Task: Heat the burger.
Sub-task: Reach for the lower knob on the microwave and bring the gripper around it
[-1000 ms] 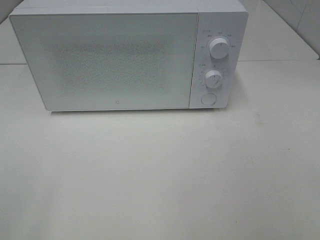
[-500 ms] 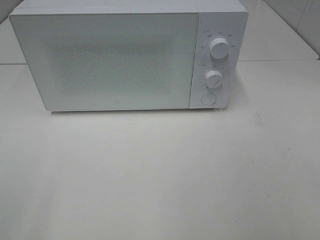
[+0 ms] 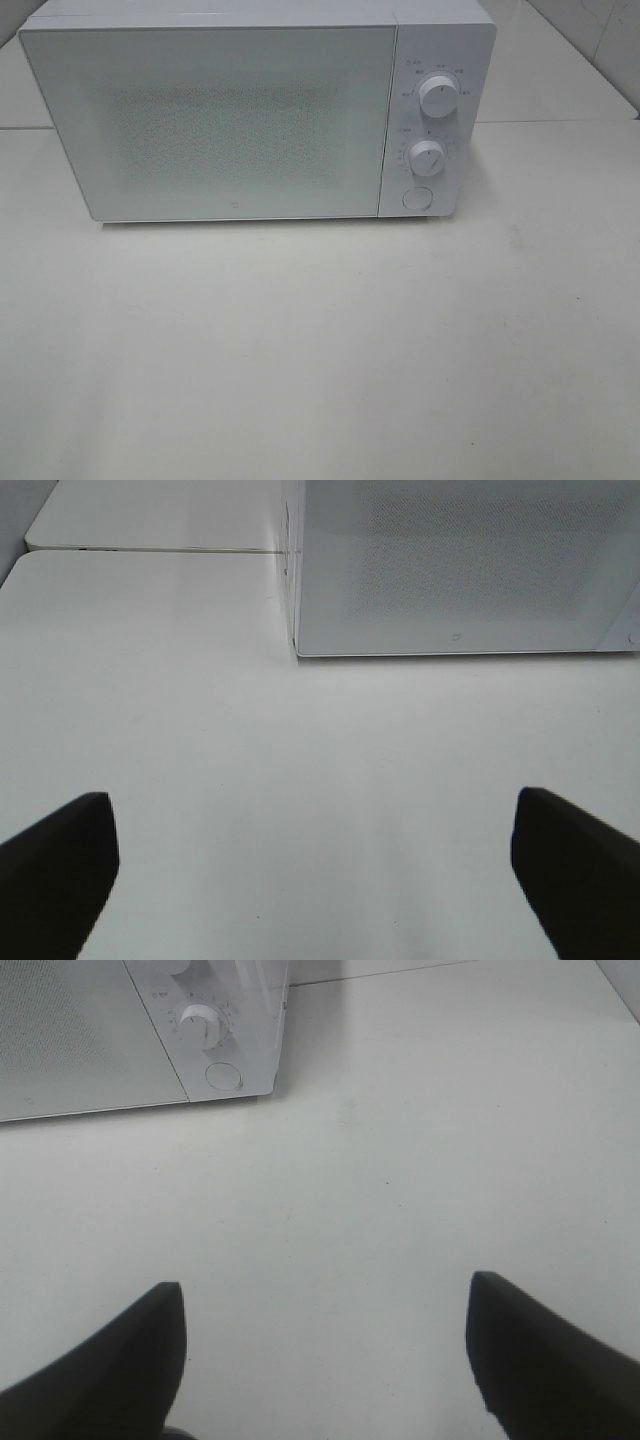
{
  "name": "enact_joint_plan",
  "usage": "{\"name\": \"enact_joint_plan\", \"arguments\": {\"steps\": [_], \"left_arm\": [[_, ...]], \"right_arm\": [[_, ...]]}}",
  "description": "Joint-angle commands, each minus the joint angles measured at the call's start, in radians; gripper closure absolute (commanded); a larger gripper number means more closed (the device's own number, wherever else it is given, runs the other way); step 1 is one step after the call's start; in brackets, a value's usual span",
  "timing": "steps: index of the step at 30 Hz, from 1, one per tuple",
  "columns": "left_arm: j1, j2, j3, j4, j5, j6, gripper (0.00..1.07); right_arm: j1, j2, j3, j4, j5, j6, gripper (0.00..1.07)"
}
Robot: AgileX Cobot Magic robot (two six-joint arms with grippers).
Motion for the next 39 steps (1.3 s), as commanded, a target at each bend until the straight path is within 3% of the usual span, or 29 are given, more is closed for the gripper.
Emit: {"name": "enact_joint_plan", "arguments": {"steps": [1, 22, 28, 39], "left_arm": [[0.005, -0.024, -0.001, 0.002, -0.011, -0.004, 0.06], [0.005, -0.024, -0.001, 0.002, -0.011, -0.004, 0.06], [0.005, -0.024, -0.001, 0.002, -0.011, -0.004, 0.06], [0.005, -0.022, -0.001, 0.002, -0.011, -0.004, 0.06]], "right_arm": [[-0.006, -0.022, 0.000, -0.001, -0.005, -0.010, 0.32], [-0.006, -0.016, -0.022, 0.007, -0.017, -0.014, 0.32], [-0.006, -0.006, -0.041, 0.003, -0.140, -0.014, 0.32], [-0.006, 0.258, -0.041, 0.004, -0.304, -0.014, 0.32]]}}
